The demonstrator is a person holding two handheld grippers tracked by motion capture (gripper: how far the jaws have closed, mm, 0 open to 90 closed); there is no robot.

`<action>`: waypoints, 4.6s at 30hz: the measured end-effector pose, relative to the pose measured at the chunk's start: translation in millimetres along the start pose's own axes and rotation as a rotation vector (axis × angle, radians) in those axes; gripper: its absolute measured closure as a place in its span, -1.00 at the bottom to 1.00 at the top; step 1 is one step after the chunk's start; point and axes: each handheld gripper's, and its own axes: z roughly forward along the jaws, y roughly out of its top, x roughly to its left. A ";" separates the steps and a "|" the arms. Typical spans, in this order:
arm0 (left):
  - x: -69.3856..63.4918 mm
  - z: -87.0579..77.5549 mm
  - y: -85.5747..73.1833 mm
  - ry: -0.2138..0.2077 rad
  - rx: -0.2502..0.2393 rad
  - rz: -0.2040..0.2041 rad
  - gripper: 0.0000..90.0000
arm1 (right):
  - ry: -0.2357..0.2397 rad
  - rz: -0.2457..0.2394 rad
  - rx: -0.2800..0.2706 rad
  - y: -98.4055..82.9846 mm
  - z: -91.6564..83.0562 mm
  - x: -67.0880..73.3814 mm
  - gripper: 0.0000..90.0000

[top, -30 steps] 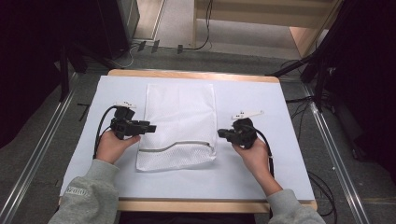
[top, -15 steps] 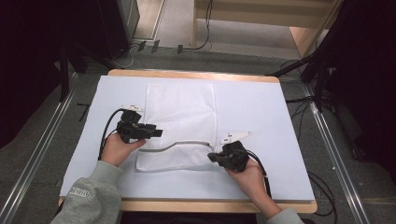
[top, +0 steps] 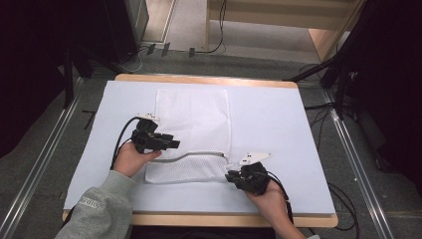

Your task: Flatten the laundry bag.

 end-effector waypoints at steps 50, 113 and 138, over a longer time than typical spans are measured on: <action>17.5 15.9 -0.7 0.064 0.027 -0.012 0.86 | -0.031 0.052 -0.058 7.3 -22.2 -14.8 1.00; -54.7 75.5 -9.2 -0.115 0.167 0.120 1.00 | 0.026 0.101 0.009 20.1 28.8 -31.8 1.00; -56.2 73.7 -8.9 -0.138 0.159 0.127 0.84 | 0.024 0.002 -0.007 26.7 31.5 -11.7 1.00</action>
